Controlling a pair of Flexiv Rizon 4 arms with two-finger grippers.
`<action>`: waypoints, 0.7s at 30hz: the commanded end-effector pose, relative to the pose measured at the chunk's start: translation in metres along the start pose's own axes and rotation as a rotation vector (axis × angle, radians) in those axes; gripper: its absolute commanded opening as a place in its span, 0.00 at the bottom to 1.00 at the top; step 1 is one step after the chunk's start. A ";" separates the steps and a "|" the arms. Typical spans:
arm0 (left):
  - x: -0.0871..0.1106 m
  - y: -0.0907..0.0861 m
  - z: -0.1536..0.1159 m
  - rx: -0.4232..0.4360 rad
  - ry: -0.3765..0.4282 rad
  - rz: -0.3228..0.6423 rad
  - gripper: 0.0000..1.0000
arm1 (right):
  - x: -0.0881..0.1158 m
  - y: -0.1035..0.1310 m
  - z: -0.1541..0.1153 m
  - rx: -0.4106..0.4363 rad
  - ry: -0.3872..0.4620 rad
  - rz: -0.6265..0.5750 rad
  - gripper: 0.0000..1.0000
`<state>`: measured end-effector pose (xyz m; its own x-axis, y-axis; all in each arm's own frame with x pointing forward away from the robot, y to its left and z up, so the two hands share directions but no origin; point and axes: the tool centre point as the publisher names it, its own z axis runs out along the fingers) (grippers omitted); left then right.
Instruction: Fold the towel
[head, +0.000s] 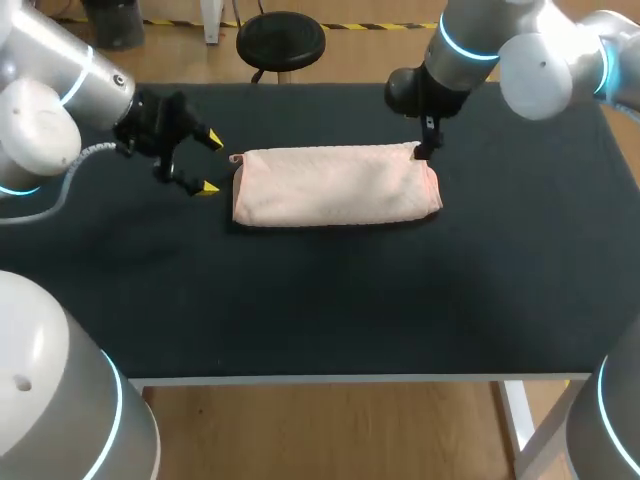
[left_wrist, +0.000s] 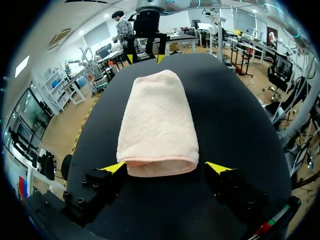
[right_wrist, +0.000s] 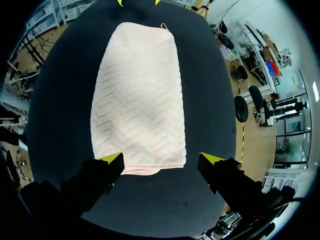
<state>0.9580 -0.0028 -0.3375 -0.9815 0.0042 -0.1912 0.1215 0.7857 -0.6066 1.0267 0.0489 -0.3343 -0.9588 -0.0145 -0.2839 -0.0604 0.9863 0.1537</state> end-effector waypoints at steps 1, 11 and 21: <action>0.003 0.001 0.000 0.003 -0.011 0.001 1.00 | -0.001 0.000 0.000 0.000 0.002 0.000 1.00; 0.003 0.001 0.000 0.003 -0.011 0.001 1.00 | -0.023 -0.042 0.013 -0.577 0.011 0.693 1.00; 0.003 0.001 0.000 0.003 -0.011 0.001 1.00 | -0.018 -0.062 0.009 -0.986 0.150 1.158 1.00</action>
<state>0.9552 -0.0020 -0.3372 -0.9801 -0.0027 -0.1986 0.1209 0.7851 -0.6074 1.0553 -0.0017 -0.3452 -0.9268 0.3558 -0.1201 0.2612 0.8406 0.4745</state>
